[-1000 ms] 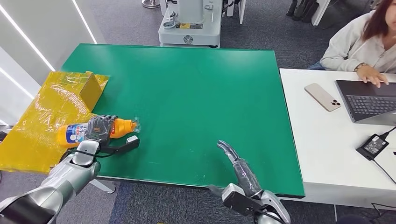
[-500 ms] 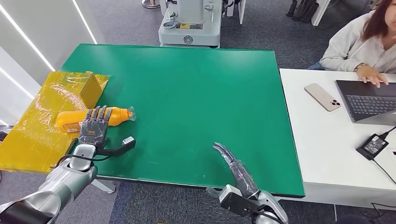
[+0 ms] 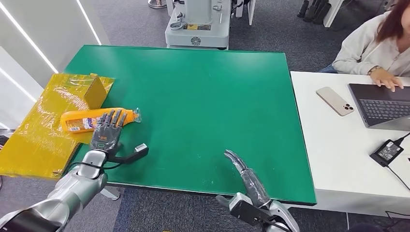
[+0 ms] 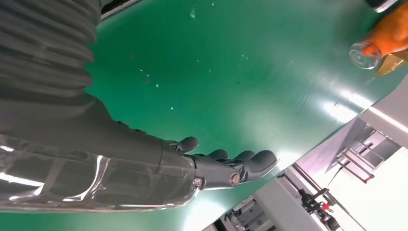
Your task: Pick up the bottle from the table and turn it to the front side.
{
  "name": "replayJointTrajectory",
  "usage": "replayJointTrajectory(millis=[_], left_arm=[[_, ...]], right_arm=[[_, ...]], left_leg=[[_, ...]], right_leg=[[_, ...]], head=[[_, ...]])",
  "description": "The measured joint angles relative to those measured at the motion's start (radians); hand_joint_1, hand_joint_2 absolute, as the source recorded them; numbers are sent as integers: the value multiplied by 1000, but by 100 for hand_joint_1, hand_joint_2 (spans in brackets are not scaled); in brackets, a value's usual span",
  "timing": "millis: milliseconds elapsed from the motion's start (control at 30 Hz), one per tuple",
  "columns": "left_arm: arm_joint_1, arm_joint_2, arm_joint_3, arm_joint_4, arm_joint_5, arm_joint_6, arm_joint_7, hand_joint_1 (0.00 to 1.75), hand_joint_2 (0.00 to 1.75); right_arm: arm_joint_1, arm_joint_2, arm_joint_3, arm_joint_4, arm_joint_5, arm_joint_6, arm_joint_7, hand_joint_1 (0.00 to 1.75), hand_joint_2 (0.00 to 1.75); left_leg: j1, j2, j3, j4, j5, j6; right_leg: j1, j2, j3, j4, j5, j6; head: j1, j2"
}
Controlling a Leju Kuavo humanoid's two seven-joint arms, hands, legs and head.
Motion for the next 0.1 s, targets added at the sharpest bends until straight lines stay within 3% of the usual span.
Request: replayJointTrajectory(millis=[100], left_arm=[[48, -51, 75, -98, 31, 6, -142, 0, 175]], right_arm=[[8, 1, -10, 0, -18, -19, -5, 0, 175]], left_leg=[[0, 0, -1, 0, 0, 0]], right_leg=[[0, 0, 0, 0, 0, 0]], head=[[0, 0]])
